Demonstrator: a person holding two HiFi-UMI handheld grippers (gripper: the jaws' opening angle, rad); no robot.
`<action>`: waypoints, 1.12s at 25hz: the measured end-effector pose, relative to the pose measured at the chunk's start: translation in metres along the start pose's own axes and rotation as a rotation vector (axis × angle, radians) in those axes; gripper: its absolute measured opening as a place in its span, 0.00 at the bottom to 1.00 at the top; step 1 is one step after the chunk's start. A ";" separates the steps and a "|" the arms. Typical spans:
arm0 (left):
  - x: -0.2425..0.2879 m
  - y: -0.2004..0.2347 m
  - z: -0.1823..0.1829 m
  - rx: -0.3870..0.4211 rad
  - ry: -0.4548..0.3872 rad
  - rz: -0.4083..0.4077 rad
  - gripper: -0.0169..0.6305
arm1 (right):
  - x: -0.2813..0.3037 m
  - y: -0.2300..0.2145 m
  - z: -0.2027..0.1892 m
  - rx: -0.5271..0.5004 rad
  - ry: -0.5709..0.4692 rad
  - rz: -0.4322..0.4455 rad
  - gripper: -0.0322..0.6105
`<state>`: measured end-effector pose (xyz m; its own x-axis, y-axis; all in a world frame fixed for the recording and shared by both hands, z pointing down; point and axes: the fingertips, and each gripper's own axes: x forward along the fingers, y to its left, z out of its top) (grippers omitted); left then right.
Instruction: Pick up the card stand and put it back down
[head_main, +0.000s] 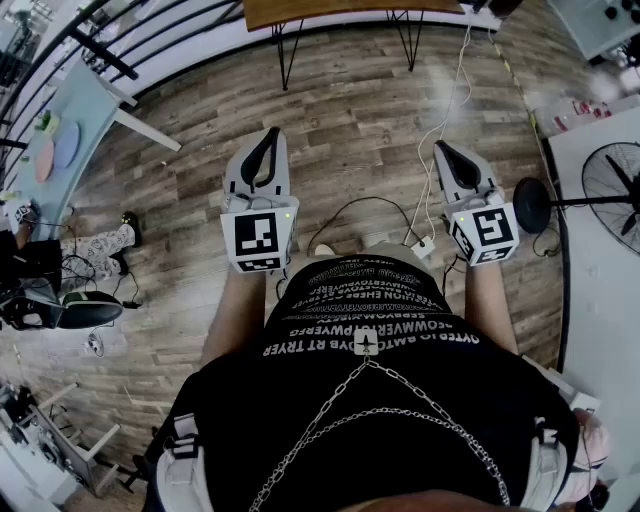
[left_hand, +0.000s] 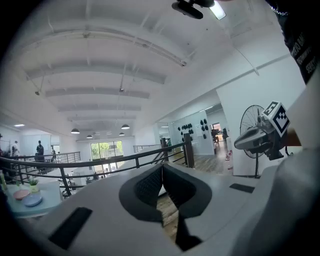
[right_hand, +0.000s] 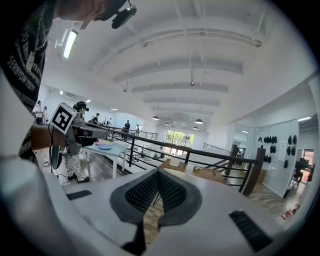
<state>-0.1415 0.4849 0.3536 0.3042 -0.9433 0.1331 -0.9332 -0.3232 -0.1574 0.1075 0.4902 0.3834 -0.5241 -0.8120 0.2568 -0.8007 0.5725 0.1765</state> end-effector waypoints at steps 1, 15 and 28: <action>-0.002 0.003 -0.002 -0.002 0.003 -0.006 0.07 | 0.000 0.005 0.002 -0.001 0.003 -0.002 0.07; -0.007 0.009 -0.015 -0.023 -0.004 -0.050 0.07 | 0.017 0.030 0.007 0.074 0.031 0.045 0.07; 0.018 0.004 -0.028 -0.011 0.040 -0.063 0.07 | 0.061 0.039 -0.012 0.182 0.070 0.149 0.07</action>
<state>-0.1454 0.4687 0.3824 0.3552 -0.9170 0.1812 -0.9144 -0.3812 -0.1366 0.0480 0.4639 0.4179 -0.6236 -0.7068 0.3340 -0.7587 0.6501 -0.0408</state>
